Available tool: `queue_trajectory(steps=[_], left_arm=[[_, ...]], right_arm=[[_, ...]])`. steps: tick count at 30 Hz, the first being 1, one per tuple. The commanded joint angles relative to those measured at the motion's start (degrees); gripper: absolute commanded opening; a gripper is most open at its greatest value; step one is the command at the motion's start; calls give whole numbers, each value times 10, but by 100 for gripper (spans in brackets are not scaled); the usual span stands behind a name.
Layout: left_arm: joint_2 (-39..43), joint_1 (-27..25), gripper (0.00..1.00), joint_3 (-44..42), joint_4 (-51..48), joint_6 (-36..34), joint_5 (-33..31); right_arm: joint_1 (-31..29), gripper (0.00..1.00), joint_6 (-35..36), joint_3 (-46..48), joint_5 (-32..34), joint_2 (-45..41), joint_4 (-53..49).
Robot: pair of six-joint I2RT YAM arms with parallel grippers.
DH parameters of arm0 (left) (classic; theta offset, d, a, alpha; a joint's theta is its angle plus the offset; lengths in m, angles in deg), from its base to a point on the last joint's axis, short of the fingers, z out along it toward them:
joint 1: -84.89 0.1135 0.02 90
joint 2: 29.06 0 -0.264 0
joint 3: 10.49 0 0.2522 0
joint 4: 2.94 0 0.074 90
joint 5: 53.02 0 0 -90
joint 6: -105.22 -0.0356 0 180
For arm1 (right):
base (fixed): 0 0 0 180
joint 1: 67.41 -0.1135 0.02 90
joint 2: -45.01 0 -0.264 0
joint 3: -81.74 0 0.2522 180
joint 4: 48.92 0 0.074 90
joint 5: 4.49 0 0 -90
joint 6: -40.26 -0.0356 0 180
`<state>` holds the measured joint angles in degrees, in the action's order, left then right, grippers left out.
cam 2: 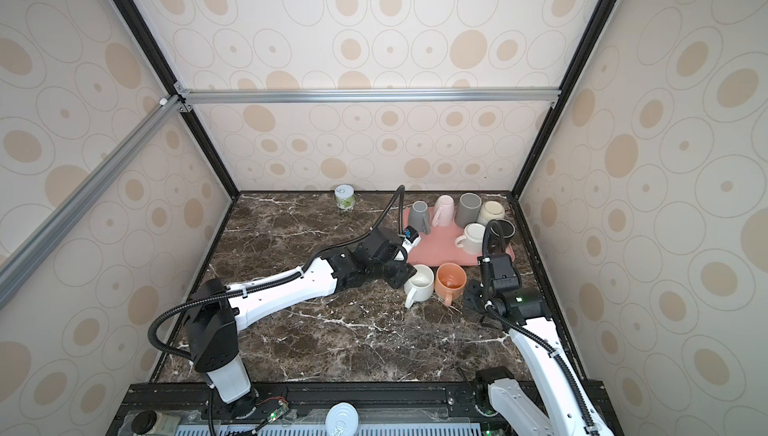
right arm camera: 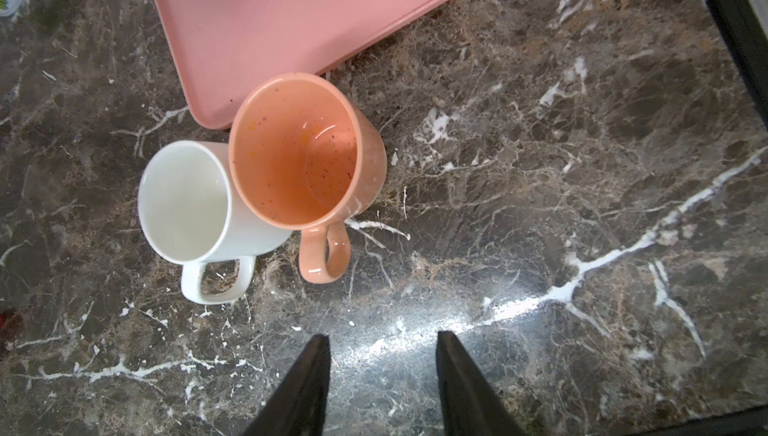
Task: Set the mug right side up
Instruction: 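Move both grippers back over the tray of upside-down mugs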
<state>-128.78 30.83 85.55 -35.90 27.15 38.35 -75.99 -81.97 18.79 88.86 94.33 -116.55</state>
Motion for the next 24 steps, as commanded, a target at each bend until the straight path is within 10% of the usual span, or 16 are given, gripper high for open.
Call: queue_trajectory(steps=[1,12,24], left_arm=[[41,38,55,-10,15,19,-7],[-22,91,57,29,137,63,61],[-159,107,57,160,163,-53,23]], right_arm=[[3,45,5,-13,-3,17,22],[6,46,53,-148,32,181,11],[45,48,75,-256,25,386,57]])
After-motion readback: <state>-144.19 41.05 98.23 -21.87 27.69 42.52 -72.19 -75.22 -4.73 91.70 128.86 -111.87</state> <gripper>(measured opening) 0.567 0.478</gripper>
